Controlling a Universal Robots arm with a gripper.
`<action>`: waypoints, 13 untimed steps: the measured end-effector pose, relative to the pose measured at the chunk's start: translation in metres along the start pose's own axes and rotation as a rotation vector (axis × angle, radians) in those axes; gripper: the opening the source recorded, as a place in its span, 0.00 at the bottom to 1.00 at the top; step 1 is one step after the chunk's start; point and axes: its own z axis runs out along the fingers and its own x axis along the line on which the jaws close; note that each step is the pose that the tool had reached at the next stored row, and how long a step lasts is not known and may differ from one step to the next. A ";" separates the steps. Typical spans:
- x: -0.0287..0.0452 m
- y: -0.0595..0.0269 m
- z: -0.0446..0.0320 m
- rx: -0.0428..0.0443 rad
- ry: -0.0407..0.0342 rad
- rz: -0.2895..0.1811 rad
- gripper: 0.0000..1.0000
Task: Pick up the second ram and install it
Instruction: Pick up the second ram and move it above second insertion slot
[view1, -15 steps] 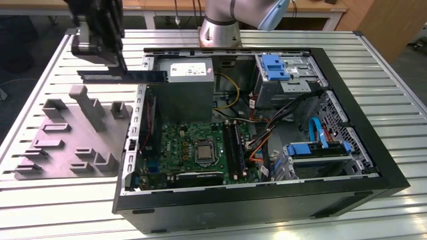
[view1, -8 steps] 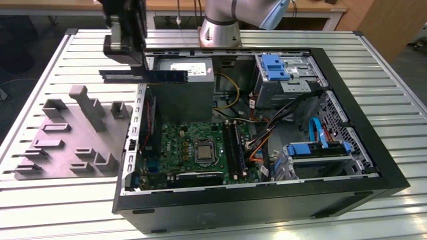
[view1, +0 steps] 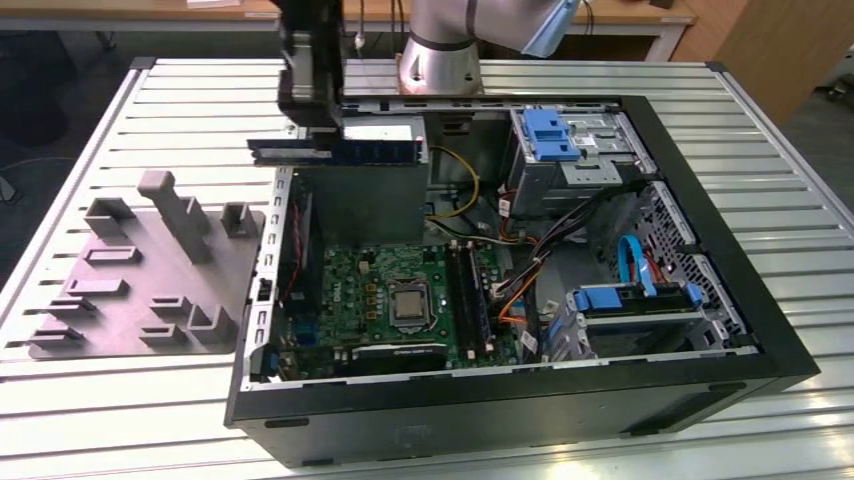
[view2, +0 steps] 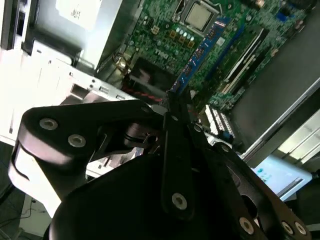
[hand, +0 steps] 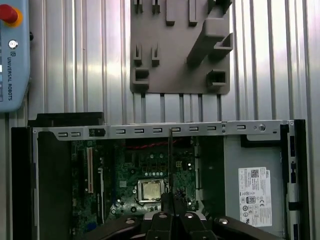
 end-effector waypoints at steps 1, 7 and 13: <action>-0.0002 -0.0045 -0.0001 -0.0002 0.0000 0.000 0.11; -0.0012 -0.0319 -0.0003 -0.0023 0.0000 0.000 0.11; -0.0018 -0.0520 0.0005 -0.0036 -0.0002 0.000 0.11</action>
